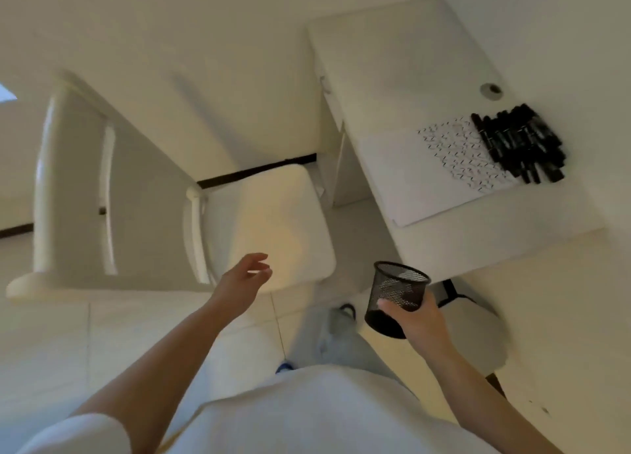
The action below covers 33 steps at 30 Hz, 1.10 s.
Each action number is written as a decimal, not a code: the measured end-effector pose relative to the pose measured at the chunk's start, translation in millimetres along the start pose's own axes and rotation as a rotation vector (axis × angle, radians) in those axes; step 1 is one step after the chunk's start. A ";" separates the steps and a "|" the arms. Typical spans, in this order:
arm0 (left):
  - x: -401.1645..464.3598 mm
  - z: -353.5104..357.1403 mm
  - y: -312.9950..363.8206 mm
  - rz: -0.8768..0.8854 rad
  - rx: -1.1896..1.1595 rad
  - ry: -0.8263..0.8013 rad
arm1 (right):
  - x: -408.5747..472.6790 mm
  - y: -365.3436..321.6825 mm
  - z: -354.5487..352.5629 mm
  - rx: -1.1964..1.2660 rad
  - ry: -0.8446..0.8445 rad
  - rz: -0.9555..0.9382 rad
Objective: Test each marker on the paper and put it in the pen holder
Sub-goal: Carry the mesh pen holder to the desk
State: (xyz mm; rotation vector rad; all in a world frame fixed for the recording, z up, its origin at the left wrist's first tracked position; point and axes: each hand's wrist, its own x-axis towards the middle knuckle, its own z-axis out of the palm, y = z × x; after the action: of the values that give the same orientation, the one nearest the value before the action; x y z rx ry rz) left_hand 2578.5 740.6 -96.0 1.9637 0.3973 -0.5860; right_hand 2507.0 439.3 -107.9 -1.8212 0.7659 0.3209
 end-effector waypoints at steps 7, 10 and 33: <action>50.7 58.4 85.4 0.116 0.140 -0.129 | 74.8 -42.1 -54.6 0.018 0.083 -0.003; 71.0 77.0 119.3 0.175 0.240 -0.201 | 95.0 -51.9 -68.5 0.046 0.166 0.010; 295.2 301.6 312.0 1.353 1.521 -0.846 | 192.9 -77.3 -119.4 0.461 1.141 0.423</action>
State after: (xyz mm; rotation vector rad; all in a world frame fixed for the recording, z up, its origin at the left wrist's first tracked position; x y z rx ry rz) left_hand 2913.5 339.6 -144.6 2.2714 -2.3006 -0.7098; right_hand 2685.5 279.4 -112.2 -1.2719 1.8317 -0.6649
